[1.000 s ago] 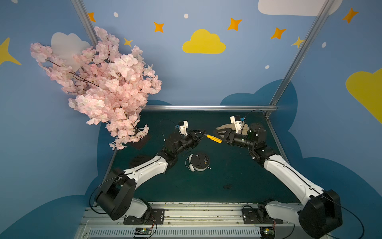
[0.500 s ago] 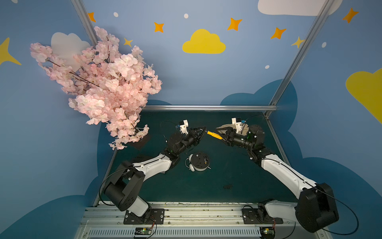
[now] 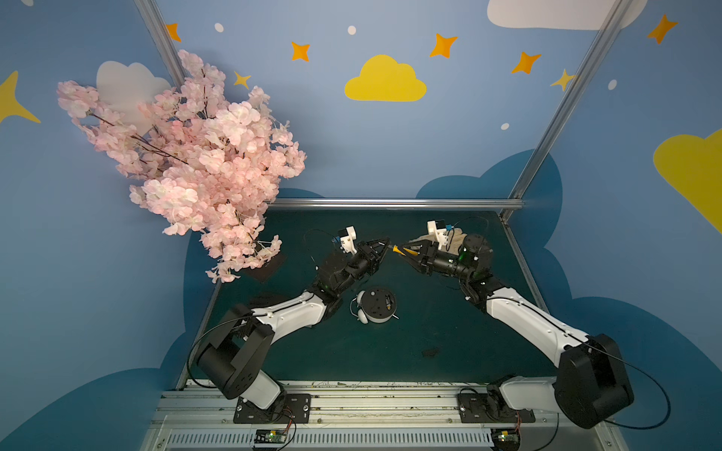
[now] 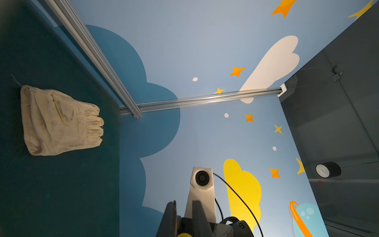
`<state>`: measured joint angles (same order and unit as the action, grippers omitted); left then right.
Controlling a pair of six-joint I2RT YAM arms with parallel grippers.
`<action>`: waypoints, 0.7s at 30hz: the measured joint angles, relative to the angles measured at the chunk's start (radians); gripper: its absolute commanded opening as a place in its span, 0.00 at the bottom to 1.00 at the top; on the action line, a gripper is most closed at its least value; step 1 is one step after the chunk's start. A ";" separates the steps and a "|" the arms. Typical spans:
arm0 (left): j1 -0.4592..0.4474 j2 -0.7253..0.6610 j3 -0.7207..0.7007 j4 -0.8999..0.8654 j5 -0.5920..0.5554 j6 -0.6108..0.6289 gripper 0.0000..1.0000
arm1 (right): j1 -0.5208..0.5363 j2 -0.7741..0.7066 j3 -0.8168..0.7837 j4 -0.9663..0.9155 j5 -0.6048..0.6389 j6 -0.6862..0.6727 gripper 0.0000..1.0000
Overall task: Remove the battery from the alarm
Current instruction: Pick up the screwdriver from the center of the board.
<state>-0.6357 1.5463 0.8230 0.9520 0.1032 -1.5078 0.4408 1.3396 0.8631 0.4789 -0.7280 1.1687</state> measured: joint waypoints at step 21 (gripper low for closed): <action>0.021 -0.280 0.074 -1.085 0.065 0.660 0.75 | -0.041 0.038 0.390 -1.263 0.105 -0.789 0.00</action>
<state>-0.6147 1.2667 0.8967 -0.1329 0.1680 -0.8474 0.4000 1.3777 1.2530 -0.7845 -0.6235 0.3801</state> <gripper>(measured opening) 0.744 0.169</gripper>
